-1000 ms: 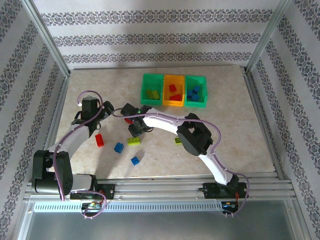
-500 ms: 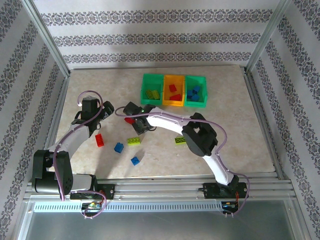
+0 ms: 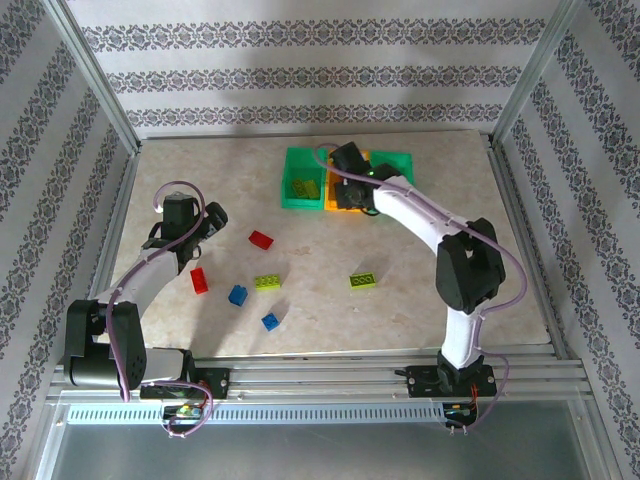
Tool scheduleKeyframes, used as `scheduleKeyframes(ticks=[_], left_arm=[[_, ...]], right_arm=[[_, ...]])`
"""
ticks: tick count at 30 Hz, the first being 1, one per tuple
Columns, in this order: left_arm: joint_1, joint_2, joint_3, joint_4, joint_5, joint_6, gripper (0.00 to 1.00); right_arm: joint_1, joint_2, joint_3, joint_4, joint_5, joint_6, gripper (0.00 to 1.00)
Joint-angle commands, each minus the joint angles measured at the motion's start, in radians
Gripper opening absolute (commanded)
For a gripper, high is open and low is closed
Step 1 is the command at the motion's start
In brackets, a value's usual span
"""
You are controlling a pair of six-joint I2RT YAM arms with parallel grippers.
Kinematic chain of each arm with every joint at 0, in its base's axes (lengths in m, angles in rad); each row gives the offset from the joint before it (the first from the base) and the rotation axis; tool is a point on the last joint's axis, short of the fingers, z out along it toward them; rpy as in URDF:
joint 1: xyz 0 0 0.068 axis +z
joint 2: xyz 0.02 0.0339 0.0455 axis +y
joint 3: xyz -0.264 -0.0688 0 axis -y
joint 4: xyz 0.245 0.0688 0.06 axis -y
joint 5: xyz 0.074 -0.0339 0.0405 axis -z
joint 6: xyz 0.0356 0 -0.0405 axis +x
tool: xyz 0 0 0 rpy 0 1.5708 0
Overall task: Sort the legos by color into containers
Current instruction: Place the lego in the container.
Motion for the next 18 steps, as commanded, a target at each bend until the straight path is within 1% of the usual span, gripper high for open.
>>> scheduleKeyframes(ticks=[1, 8, 14, 18], left_arm=[[0.015, -0.007, -0.004, 0.012, 0.019, 0.004, 1.00], [0.015, -0.020, 0.004, -0.005, 0.023, 0.013, 1.00], [0.015, -0.035, 0.011, -0.022, 0.022, 0.025, 1.00], [0.017, -0.044, 0.021, -0.045, 0.022, 0.035, 1.00]], right_arm=[[-0.064, -0.026, -0.007, 0.033, 0.032, 0.005, 0.40], [-0.183, 0.039, 0.054, 0.068, 0.034, 0.011, 0.40], [-0.230, 0.153, 0.153, 0.051, 0.053, -0.017, 0.40], [-0.248, 0.210, 0.203, 0.047, 0.034, -0.020, 0.41]])
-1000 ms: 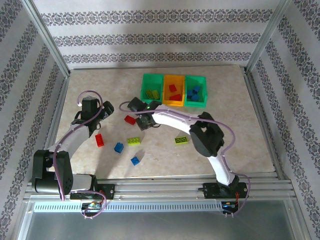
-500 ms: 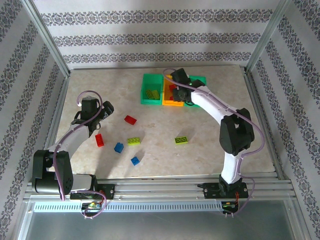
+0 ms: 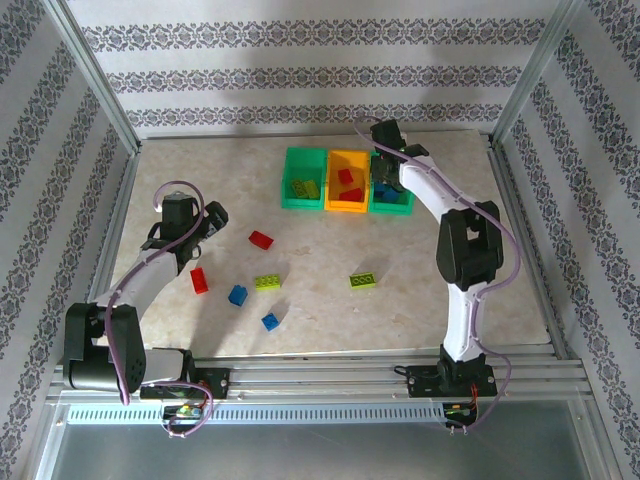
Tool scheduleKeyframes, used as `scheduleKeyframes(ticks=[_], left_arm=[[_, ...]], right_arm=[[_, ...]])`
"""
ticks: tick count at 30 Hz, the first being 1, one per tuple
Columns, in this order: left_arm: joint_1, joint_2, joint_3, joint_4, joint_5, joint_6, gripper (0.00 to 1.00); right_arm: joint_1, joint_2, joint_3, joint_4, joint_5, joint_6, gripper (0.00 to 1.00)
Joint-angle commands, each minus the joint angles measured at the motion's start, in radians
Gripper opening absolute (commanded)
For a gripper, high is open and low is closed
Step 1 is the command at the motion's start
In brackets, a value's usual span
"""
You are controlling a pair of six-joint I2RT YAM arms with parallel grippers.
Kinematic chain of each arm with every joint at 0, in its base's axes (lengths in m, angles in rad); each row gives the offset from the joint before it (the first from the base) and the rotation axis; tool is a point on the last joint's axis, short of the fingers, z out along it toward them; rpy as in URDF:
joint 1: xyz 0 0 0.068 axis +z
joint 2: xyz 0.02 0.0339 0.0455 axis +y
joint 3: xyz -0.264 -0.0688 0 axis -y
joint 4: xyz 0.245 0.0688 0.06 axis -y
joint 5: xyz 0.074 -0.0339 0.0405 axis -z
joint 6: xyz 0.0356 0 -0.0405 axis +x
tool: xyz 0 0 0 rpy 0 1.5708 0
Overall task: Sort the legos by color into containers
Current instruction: Place the lego in the container.
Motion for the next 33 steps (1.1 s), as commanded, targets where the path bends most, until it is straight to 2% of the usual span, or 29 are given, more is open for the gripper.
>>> scheduleKeyframes(ticks=[1, 8, 15, 23, 30, 33], left_arm=[[0.017, -0.027, 0.021, -0.040, 0.003, 0.033, 1.00], [0.016, -0.051, 0.015, -0.062, 0.000, 0.043, 1.00], [0.017, -0.067, 0.004, -0.070, 0.004, 0.047, 1.00], [0.016, -0.081, 0.006, -0.064, 0.080, 0.083, 1.00], [0.002, -0.104, 0.006, -0.087, 0.175, 0.124, 1.00], [-0.033, -0.122, 0.005, -0.123, 0.196, 0.147, 1.00]], right_arm=[[-0.014, 0.049, 0.059, -0.013, 0.009, -0.017, 0.41], [-0.029, 0.091, 0.085, -0.015, -0.007, -0.001, 0.46], [-0.036, 0.083, 0.076, -0.013, -0.011, -0.003, 0.64], [-0.036, 0.025, 0.035, -0.007, -0.009, -0.015, 0.71], [-0.024, -0.078, -0.072, 0.031, -0.016, -0.002, 0.89], [-0.006, -0.129, -0.124, 0.040, -0.001, 0.006, 0.98]])
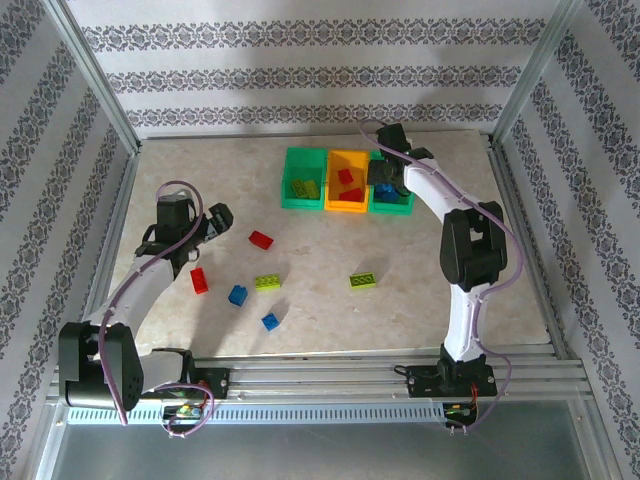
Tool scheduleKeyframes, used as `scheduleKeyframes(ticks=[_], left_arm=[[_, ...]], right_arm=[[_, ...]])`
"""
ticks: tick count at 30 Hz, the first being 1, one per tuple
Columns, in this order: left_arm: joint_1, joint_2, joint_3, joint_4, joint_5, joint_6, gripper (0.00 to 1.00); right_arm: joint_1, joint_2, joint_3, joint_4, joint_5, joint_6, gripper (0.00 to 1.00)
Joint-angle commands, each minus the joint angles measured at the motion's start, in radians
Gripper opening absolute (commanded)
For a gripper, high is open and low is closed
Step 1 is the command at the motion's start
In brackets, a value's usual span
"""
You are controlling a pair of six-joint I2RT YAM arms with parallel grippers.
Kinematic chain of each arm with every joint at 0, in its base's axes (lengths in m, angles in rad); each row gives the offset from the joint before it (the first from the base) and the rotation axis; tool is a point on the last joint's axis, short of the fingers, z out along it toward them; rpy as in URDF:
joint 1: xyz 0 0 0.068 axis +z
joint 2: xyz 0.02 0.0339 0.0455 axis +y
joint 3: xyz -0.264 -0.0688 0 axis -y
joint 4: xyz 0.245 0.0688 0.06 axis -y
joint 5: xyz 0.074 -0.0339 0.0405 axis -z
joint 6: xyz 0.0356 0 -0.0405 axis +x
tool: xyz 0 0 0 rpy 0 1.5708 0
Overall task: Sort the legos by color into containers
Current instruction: Place the lego in the container, then move the lego to the center of the table.
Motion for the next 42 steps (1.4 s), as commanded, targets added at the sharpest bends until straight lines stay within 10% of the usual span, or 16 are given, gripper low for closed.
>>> scheduleKeyframes(ticks=[1, 23, 42], left_arm=[[-0.042, -0.036, 0.008, -0.081, 0.048, 0.059, 1.00], [-0.505, 0.172, 0.158, -0.513, -0.154, 0.275, 0.97], [-0.541, 0.385, 0.222, -0.549, -0.204, 0.259, 0.98]], right_arm=[[0.023, -0.087, -0.059, 0.023, 0.022, 0.006, 0.98], [0.142, -0.620, -0.592, 0.090, 0.192, 0.199, 0.98], [0.142, -0.812, -0.692, 0.085, 0.232, 0.242, 0.98]])
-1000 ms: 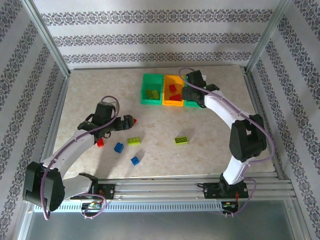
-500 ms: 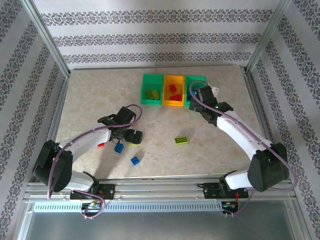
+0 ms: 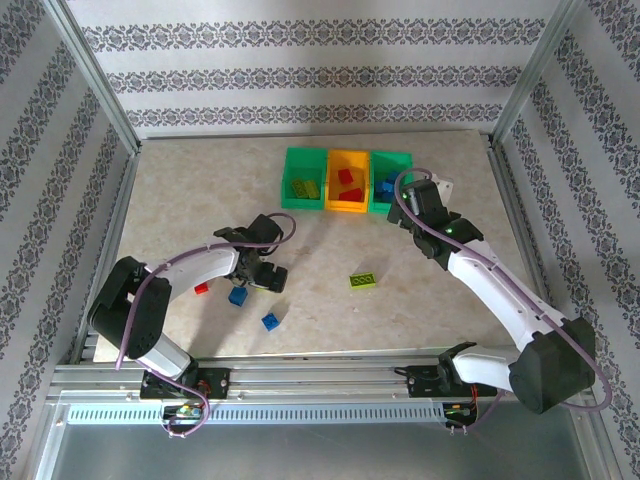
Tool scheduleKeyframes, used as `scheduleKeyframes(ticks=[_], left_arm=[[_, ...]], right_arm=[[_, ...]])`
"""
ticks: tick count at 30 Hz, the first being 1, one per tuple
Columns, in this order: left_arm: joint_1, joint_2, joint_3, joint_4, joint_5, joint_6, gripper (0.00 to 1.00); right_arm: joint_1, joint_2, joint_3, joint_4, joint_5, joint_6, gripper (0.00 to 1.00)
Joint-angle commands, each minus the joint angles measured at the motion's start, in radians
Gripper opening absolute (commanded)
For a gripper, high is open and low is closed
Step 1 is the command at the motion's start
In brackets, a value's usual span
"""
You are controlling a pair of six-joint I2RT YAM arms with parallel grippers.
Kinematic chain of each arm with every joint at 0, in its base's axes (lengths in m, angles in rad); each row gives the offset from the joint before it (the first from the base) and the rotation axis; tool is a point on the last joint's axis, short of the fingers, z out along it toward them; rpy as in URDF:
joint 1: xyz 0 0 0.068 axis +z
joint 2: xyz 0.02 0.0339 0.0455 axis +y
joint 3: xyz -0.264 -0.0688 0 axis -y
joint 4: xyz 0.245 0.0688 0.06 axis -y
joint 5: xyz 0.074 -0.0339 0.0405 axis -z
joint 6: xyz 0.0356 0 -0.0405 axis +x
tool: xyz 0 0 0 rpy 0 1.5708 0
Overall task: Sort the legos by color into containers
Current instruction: Move the lego to the center of the table.
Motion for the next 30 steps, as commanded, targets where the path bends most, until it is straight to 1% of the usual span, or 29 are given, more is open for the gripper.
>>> scheduleKeyframes(ticks=[1, 5, 10, 16, 18, 25, 28, 30], left_arm=[[-0.012, 0.029, 0.021, -0.035, -0.042, 0.015, 0.98], [-0.012, 0.060, 0.022, -0.024, -0.080, 0.000, 0.97], [-0.012, 0.086, 0.030, -0.003, -0.090, -0.013, 0.94], [-0.010, 0.093, 0.044, 0.043, -0.124, -0.043, 0.89], [-0.004, 0.095, 0.053, 0.069, -0.135, -0.056, 0.85], [0.027, 0.116, 0.101, 0.140, -0.143, -0.075, 0.74], [0.041, 0.116, 0.110, 0.151, -0.140, -0.076, 0.72], [0.047, 0.103, 0.107, 0.158, -0.110, -0.068, 0.73]], right_arm=[[0.006, -0.021, -0.012, 0.001, 0.039, 0.024, 0.98], [0.006, -0.021, -0.010, 0.003, 0.041, 0.026, 0.98], [0.007, -0.022, -0.007, 0.001, 0.041, 0.025, 0.98], [0.006, -0.021, -0.012, 0.001, 0.035, 0.029, 0.98], [0.006, -0.017, -0.013, 0.001, 0.030, 0.030, 0.98], [0.008, -0.007, -0.009, 0.000, 0.011, 0.027, 0.98], [0.008, -0.012, -0.012, -0.004, 0.010, 0.024, 0.98], [0.008, -0.016, -0.017, -0.007, 0.011, 0.026, 0.98]])
